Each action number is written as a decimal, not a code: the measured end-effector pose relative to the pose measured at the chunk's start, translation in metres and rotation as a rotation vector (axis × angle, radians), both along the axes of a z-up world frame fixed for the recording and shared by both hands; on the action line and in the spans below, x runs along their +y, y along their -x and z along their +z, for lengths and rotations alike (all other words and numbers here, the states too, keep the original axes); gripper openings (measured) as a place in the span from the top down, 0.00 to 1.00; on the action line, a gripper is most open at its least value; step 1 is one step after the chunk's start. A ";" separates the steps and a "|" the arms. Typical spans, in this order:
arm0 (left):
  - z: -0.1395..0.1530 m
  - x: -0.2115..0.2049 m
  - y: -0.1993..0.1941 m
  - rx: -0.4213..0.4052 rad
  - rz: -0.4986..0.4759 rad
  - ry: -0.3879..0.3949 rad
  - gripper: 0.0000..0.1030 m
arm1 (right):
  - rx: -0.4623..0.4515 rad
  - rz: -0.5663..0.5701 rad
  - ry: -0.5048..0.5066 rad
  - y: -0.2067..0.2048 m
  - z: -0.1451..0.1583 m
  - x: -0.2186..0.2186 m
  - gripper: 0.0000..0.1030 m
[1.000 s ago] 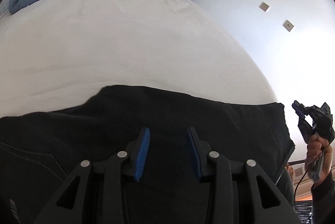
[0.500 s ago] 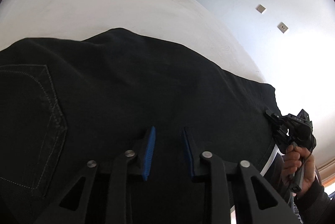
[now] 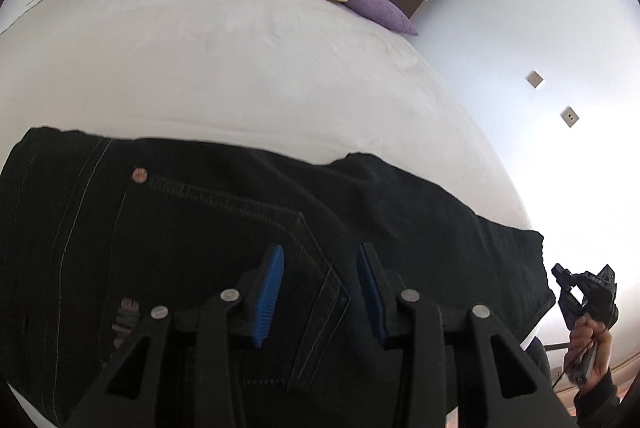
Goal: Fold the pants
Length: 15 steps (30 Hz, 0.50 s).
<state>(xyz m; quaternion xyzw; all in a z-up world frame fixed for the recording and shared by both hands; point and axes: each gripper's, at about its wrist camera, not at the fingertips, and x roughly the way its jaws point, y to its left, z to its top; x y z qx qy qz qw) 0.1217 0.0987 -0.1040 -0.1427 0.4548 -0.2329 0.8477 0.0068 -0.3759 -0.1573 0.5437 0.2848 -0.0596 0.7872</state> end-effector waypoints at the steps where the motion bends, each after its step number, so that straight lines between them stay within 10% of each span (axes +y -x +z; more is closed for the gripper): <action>1: 0.001 -0.008 -0.009 0.001 -0.017 0.006 0.61 | -0.002 0.075 -0.021 -0.024 -0.005 0.024 0.97; 8: -0.034 -0.031 -0.047 0.054 -0.077 -0.055 0.58 | 0.093 0.528 -0.076 -0.168 -0.060 0.200 0.97; 15: -0.045 0.028 -0.036 0.021 -0.118 0.118 0.69 | 0.043 0.391 -0.097 -0.161 -0.085 0.144 1.00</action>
